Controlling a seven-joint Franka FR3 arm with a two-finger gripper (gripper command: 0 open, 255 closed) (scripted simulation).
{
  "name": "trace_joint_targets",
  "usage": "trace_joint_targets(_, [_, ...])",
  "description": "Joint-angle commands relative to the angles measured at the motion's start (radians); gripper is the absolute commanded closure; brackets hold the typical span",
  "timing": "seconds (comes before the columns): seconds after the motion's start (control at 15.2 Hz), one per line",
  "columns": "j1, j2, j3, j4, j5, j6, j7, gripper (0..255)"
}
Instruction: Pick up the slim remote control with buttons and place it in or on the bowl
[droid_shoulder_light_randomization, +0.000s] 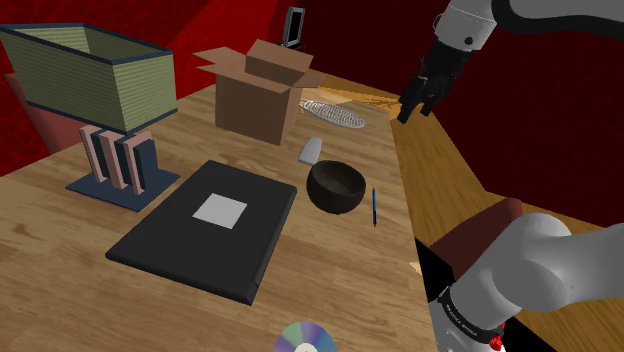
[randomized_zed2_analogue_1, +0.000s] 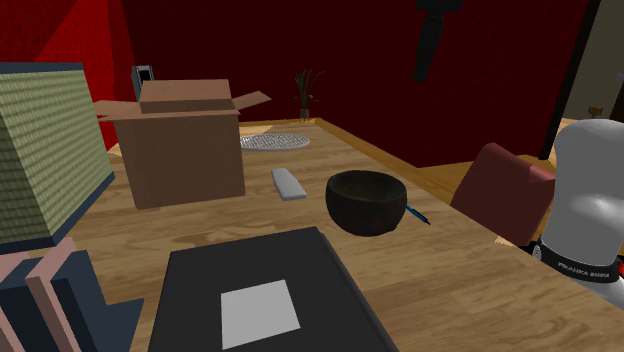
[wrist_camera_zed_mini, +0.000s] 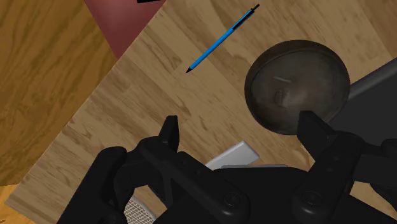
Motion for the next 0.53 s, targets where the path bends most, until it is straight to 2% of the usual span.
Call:
trace_joint_targets(0.0, [0.000, 0.000, 0.000, 0.000, 0.000, 0.000, 0.000, 0])
trace_joint_targets(0.46, [-0.055, 0.240, 0.041, 0.042, 0.028, 0.167, 0.189, 0])
